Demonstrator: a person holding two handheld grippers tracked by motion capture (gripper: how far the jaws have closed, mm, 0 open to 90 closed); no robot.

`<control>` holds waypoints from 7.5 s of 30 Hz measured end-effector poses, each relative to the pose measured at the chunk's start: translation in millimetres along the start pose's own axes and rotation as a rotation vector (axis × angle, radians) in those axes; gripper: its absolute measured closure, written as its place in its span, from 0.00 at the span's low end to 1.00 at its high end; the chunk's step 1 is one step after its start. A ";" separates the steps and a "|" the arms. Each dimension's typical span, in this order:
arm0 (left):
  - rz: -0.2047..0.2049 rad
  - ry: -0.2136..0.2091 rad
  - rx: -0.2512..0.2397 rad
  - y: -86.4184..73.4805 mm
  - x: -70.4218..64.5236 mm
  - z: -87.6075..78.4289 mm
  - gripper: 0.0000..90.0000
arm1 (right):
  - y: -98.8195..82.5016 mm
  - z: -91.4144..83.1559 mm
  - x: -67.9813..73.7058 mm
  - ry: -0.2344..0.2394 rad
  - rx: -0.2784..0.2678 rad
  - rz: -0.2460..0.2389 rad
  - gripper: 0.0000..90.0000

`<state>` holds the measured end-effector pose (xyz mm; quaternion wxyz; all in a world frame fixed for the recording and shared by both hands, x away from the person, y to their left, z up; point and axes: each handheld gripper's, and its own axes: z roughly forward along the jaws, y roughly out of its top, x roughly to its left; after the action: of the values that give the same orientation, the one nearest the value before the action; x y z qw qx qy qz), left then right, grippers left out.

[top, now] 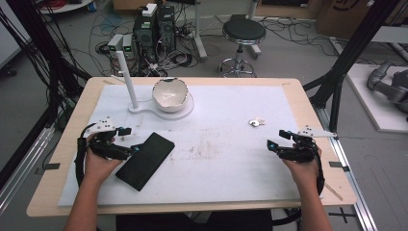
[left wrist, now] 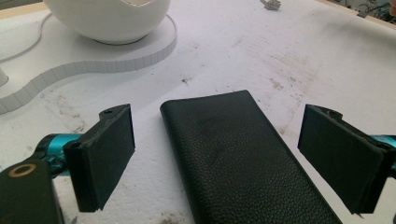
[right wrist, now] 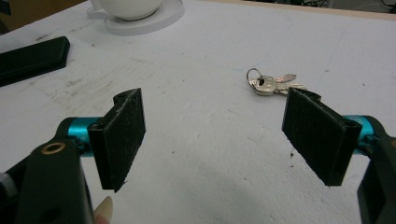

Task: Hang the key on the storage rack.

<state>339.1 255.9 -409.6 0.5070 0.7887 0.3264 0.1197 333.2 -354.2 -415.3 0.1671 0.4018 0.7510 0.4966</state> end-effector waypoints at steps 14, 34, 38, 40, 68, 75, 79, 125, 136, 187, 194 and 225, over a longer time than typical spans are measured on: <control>0.002 -0.013 -0.014 -0.5 0.1 0.2 0.12 | 10.8 2.1 3.6 0.006 0.054 -0.016 0.24; 0.001 -0.012 -0.013 -0.8 1.2 0.9 0.12 | 68.3 78.5 -19.7 -0.002 0.200 -0.106 0.31; -0.001 -0.010 -0.016 -1.1 2.1 0.7 0.12 | 62.4 95.7 -32.1 -0.042 0.210 -0.105 0.39; -0.003 -0.012 -0.017 -1.3 2.4 0.6 0.12 | 59.0 102.3 -35.8 -0.050 0.231 -0.118 0.40; -0.017 -0.004 -0.012 -4.9 5.1 -1.0 0.12 | 46.8 135.5 -40.0 -0.098 0.274 -0.138 1.00; -0.020 -0.008 -0.012 -5.3 5.9 -1.7 0.12 | 54.7 121.6 -37.5 -0.076 0.239 -0.118 1.00; -0.020 -0.009 -0.012 -5.1 5.5 -1.1 0.12 | 64.7 105.2 -28.7 -0.072 0.189 -0.141 1.00; -0.012 0.039 -0.029 -12.6 -4.1 -36.2 0.12 | 248.1 123.8 141.0 0.234 0.065 -0.511 1.00; -0.014 0.066 -0.037 -18.2 -6.9 -51.3 0.12 | 283.9 168.7 184.4 0.320 0.064 -0.547 1.00; 0.004 0.066 -0.051 -16.7 -7.8 -56.5 0.12 | 313.2 324.2 260.3 0.384 0.185 -0.502 1.00; 0.005 0.067 -0.049 -17.4 -6.6 -56.9 0.12 | 312.3 328.1 255.6 0.382 0.175 -0.490 1.00; -0.033 0.061 -0.034 -12.0 -4.3 -44.9 0.13 | 257.7 194.1 152.7 0.204 0.087 -0.349 0.33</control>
<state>307.8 288.8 -399.0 0.5120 0.7706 0.3525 0.1410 477.3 -70.6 -253.3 0.1564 0.2199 0.8429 0.4654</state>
